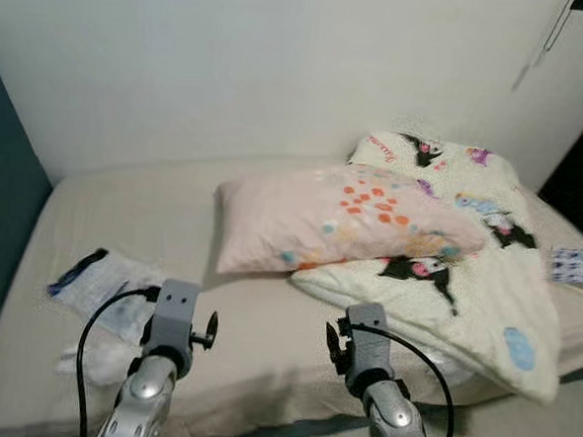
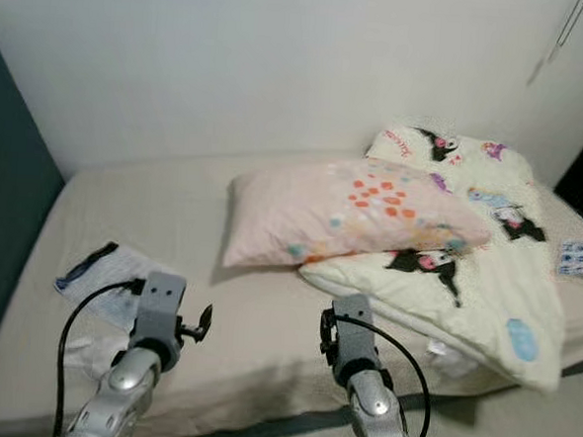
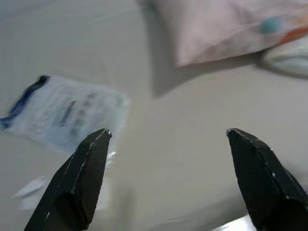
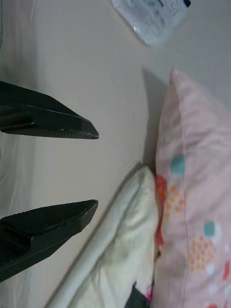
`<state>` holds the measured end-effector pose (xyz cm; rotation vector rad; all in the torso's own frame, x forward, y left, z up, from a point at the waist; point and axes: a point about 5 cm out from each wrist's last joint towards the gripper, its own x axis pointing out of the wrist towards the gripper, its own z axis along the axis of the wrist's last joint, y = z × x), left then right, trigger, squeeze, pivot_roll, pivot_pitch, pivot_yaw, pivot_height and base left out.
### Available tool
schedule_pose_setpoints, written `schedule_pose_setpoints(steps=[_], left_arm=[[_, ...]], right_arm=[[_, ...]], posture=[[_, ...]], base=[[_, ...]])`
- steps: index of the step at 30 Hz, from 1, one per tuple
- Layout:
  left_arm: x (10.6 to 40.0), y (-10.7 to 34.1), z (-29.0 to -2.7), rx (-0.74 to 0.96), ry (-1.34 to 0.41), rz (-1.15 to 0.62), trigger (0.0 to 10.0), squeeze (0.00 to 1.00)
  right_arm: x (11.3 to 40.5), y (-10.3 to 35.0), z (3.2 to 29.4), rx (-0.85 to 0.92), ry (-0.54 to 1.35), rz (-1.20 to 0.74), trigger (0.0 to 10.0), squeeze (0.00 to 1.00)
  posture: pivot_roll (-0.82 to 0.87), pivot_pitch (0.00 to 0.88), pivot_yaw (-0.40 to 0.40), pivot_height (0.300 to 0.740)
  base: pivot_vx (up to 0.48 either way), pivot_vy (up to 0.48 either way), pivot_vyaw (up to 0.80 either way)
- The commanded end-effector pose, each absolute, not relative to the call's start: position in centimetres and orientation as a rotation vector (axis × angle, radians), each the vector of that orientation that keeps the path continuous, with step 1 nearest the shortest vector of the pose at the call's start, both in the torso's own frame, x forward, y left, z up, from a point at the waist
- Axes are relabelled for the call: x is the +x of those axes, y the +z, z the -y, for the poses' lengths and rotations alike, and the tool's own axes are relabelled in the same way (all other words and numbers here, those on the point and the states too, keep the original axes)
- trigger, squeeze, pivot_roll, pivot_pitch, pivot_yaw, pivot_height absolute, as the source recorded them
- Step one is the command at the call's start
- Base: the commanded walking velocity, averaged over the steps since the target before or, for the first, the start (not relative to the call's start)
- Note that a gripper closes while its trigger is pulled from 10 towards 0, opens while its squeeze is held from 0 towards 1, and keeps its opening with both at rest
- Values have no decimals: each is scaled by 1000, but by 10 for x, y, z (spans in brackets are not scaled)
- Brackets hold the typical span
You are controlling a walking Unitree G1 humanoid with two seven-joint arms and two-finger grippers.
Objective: Clean up the room
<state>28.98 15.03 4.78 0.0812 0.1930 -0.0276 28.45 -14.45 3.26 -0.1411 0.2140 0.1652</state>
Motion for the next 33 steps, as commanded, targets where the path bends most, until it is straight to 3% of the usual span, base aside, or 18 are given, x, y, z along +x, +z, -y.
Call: schedule_pose_setpoints(steps=[1, 17, 33], left_arm=[[289, 46, -154, 94, -24, -199, 10000, 0], [289, 46, -154, 88, -19, -206, 10000, 0], [290, 47, -149, 97, -17, -208, 10000, 0]], right_arm=[[284, 34, 144, -125, 161, -203, 10000, 0], [283, 33, 144, -125, 160, -202, 10000, 0], [284, 34, 145, -119, 158, -198, 10000, 0]], posture=[[-21, 92, -15, 738], [-21, 96, -14, 738], [-20, 101, -13, 738]], base=[[0, 472, 0], [0, 468, 0], [0, -424, 0]])
